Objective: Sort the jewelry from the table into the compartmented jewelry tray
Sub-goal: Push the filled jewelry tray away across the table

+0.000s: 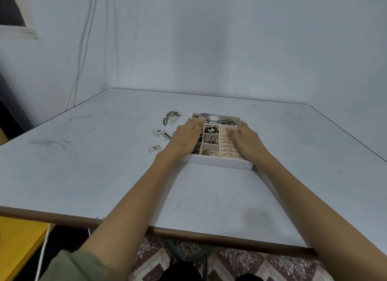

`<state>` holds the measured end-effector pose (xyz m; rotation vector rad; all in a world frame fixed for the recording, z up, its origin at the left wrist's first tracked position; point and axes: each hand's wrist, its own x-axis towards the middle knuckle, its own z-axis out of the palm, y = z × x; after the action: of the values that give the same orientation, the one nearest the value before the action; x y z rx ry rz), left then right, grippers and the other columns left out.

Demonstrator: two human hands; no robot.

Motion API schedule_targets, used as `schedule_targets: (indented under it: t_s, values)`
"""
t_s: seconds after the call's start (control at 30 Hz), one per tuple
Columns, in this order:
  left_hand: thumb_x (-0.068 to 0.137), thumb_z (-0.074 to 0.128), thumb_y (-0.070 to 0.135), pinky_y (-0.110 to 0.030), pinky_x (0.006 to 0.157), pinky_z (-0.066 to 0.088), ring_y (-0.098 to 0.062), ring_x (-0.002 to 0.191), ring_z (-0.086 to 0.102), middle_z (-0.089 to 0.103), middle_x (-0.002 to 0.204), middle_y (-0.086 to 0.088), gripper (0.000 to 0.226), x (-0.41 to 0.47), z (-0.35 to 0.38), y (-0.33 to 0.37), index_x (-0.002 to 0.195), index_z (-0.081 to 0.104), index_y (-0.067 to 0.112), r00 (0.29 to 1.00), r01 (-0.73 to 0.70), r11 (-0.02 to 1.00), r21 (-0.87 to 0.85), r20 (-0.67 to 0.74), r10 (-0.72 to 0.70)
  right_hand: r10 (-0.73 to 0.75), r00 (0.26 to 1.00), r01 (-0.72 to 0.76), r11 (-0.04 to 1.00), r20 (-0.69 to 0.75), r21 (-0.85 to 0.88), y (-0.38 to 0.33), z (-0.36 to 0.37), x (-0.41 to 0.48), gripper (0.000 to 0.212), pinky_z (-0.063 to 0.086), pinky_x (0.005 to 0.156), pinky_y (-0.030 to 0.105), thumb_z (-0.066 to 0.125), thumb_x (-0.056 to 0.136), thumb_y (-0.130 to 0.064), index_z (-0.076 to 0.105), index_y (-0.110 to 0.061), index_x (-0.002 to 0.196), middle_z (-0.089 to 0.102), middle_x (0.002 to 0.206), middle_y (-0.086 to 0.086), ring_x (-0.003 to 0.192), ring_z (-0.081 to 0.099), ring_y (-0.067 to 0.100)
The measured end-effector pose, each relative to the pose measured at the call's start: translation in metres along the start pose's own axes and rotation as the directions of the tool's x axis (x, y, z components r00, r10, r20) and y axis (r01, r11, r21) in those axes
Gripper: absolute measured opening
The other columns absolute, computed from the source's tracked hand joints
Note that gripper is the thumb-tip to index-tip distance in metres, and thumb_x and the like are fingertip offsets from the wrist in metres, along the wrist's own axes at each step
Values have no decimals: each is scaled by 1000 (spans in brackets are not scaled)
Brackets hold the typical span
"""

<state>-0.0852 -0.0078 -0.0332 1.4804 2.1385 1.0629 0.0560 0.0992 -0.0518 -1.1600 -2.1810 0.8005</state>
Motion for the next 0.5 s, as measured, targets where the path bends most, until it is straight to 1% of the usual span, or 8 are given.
schedule_targets:
  t_s: [0.1, 0.2, 0.37, 0.43, 0.47, 0.5]
  values:
    - [100, 16, 50, -38, 116, 17, -26, 142, 25, 30, 154, -10, 61, 11, 2, -4, 146, 32, 15, 1000, 13, 999, -39, 3, -13, 3, 1000, -3, 1000, 3, 3, 0, 0, 8, 51, 38, 105, 38, 35, 100, -40, 41, -6, 138, 44, 141, 12, 125, 48, 26]
    - [100, 18, 51, -36, 114, 20, -26, 140, 30, 36, 150, -9, 59, 22, 4, -8, 145, 36, 16, 1000, 10, 997, -76, -14, -12, 27, 1000, -27, 999, 4, 20, 0, 0, 14, 53, 36, 108, 41, 35, 100, -41, 38, -8, 142, 39, 147, 11, 129, 44, 26]
    - [99, 21, 54, -35, 119, 12, -19, 145, 20, 27, 155, -4, 61, 35, 6, -13, 147, 31, 17, 999, 14, 988, -153, -32, -19, 36, 999, -36, 998, -13, 60, 1, 0, 23, 48, 39, 100, 33, 36, 101, -37, 41, -6, 137, 47, 139, 10, 123, 49, 25]
    - [99, 21, 53, -36, 118, 14, -19, 144, 23, 29, 154, -5, 61, 39, 7, -14, 146, 33, 17, 999, 14, 983, -181, -39, -21, 53, 998, -51, 996, -19, 69, 1, 0, 27, 49, 36, 103, 34, 35, 101, -38, 41, -6, 137, 44, 143, 11, 127, 45, 26]
    - [99, 21, 53, -37, 117, 16, -21, 143, 26, 33, 153, -6, 61, 41, 7, -14, 145, 35, 16, 999, 20, 982, -188, -42, -29, 51, 998, -50, 996, -21, 80, 2, 0, 28, 47, 36, 105, 36, 35, 101, -38, 43, -8, 135, 44, 144, 11, 128, 45, 26]
    - [99, 20, 53, -38, 116, 19, -24, 140, 30, 37, 150, -8, 62, 43, 6, -13, 143, 39, 14, 998, 27, 981, -190, -48, -37, 45, 999, -42, 993, -25, 106, 3, 0, 30, 40, 39, 103, 37, 36, 101, -37, 47, -11, 129, 47, 141, 11, 124, 49, 25]
